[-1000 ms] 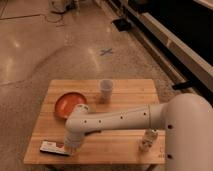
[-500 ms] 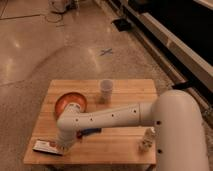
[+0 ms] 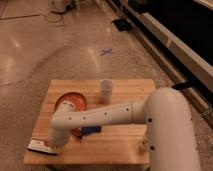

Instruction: Push the eraser across the table

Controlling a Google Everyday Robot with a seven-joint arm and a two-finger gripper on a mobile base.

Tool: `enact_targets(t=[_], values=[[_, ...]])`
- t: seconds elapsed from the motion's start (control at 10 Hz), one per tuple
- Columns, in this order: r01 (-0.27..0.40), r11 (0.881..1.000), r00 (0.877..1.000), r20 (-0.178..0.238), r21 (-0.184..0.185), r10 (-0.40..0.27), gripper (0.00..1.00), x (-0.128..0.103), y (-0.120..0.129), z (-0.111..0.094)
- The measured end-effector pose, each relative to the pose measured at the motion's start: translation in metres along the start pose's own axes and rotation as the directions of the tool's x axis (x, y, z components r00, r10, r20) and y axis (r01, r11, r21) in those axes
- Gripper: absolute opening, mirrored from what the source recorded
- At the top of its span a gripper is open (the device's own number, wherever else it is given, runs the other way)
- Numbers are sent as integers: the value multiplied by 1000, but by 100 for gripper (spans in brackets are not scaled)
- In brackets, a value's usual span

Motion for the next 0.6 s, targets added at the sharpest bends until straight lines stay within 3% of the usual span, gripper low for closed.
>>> enact_targets(t=[0.4,0.6], values=[[-2,1000,1000,-12,17,2,0,9,2,-16],[-1,1000,1000,-12,18,2,9,9,1,-16]])
